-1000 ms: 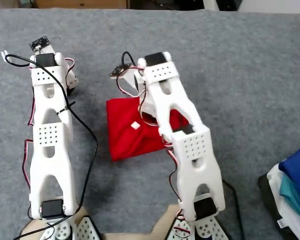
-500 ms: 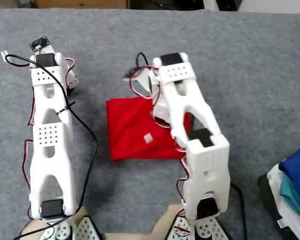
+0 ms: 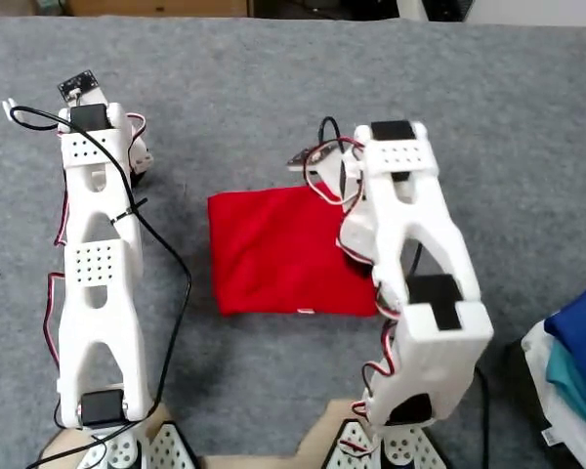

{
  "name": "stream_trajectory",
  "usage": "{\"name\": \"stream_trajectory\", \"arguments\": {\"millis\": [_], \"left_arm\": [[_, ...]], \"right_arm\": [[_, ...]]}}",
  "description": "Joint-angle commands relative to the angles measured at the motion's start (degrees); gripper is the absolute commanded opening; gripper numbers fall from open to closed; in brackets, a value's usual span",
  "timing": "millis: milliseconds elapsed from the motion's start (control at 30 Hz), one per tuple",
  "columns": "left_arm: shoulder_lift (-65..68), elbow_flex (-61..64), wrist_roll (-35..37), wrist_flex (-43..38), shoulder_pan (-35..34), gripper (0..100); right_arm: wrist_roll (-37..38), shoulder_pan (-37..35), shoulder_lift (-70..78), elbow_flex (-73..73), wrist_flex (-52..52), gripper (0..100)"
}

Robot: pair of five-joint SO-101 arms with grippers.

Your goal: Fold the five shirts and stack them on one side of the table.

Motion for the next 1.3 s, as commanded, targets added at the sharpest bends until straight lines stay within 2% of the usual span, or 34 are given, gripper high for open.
{"name": "stream_trajectory", "arguments": {"millis": [0, 133, 300, 433, 633, 900, 1000, 1133, 1267], "left_arm": [[-0.4, -2.55, -0.26, -0.53, 0.44, 2], [-1.54, -2.73, -0.18, 0.88, 2.55, 2], [-10.68, -1.76, -0.09, 0.97, 5.98, 2], [-17.98, 5.01, 0.09, 1.05, 9.58, 2], [-30.46, 24.53, 0.18, 1.05, 16.09, 2], [-52.53, 59.43, -0.26, -0.09, 19.25, 2], [-59.38, 72.09, 0.09, -7.03, 21.27, 2], [-66.15, 88.26, 1.76, -21.98, 23.12, 2], [-68.88, 98.29, 4.31, -35.78, 23.38, 2]], "right_arm": [[0.62, 0.75, -6.37, 1.54, -0.35, 0.5], [0.26, 0.92, -7.96, 1.01, -2.9, 0.5], [-4.4, 0.75, -6.9, -0.84, -7.3, 0.5], [-5.98, 1.01, -2.59, -5.93, -7.82, 0.5], [-7.82, 1.19, 5.67, -18.33, -7.65, 0.5], [-8.88, 1.19, 13.85, -31.08, -4.84, 0.5], [-8.88, 1.19, 15.96, -32.66, -5.63, 0.5], [-8.88, 1.19, 18.86, -35.3, -7.47, 0.5], [-8.88, 1.19, 22.55, -38.37, -8.62, 0.5]]}}
